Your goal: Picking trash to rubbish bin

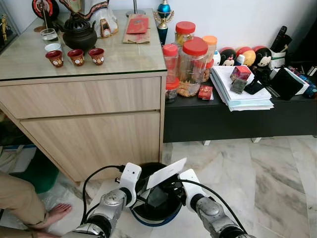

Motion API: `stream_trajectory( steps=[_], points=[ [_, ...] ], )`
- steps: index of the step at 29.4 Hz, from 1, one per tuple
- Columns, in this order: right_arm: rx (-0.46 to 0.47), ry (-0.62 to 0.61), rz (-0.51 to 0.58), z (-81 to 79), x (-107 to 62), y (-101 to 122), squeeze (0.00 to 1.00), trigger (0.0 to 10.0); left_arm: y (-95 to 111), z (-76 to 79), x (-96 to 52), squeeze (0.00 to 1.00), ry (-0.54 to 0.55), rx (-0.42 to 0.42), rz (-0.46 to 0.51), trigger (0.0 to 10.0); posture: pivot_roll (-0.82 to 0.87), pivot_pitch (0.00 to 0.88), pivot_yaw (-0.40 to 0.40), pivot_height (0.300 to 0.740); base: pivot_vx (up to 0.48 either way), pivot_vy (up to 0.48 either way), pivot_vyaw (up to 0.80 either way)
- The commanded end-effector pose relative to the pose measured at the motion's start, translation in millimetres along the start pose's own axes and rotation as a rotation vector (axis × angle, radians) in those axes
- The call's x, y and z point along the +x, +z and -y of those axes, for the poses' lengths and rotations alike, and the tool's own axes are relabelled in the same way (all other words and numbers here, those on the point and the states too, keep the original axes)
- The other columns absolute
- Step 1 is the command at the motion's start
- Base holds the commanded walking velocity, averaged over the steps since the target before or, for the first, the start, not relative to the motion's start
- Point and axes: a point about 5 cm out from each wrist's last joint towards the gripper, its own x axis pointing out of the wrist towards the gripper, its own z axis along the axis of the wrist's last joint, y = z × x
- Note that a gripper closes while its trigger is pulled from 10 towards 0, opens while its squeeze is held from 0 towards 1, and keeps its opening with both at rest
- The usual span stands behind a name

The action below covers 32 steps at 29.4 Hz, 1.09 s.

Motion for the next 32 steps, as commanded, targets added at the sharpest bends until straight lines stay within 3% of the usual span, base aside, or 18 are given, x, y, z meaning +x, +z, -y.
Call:
stream_trajectory(
  steps=[1,6,10,22,23,25,26,32],
  points=[
    [-0.016,0.012,0.014,-0.9,1.0,3.8,0.0,10.0,-6.9,-3.3,-2.4,0.0,0.01,-0.032,-0.032,10.0,0.13,0.12,-0.022,0.74,0.0,0.0,0.0],
    [-0.018,0.009,0.039,1.1,2.5,11.2,0.0,10.0,-10.9,-9.7,-5.7,0.0,0.034,-0.044,-0.045,10.0,0.13,0.121,-0.023,0.74,0.0,0.0,0.0],
    [-0.029,0.013,0.048,1.6,3.1,14.1,0.0,10.0,-16.3,-17.2,-10.1,0.0,0.06,-0.112,-0.055,10.0,0.13,0.12,-0.026,0.74,0.0,0.0,0.0],
    [-0.041,0.022,0.057,-0.1,3.4,15.4,0.0,10.0,-16.0,-19.6,-10.9,0.0,0.067,-0.149,-0.048,10.0,0.14,0.116,-0.031,0.74,0.0,0.0,0.0],
    [-0.043,0.023,0.058,-0.7,3.6,15.6,0.0,10.0,-14.8,-21.4,-11.2,0.55,0.079,-0.142,-0.042,10.0,0.14,0.115,-0.031,0.74,0.0,0.0,0.0],
    [-0.045,0.024,0.058,-0.9,3.6,15.7,0.0,10.0,-14.4,-22.1,-11.3,0.55,0.084,-0.139,-0.04,10.0,0.14,0.115,-0.031,0.74,0.0,0.0,0.0],
    [-0.045,0.024,0.059,-1.1,3.7,15.9,0.0,10.0,-14.2,-22.5,-11.4,1.0,0.083,-0.145,-0.041,10.0,0.14,0.115,-0.031,0.74,0.0,0.0,0.0],
    [-0.049,0.028,0.059,-2.2,4.0,16.4,0.0,10.0,-13.9,-22.9,-11.3,1.0,0.078,-0.154,-0.044,10.0,0.14,0.111,-0.031,0.74,0.0,0.0,0.0]
  ],
)
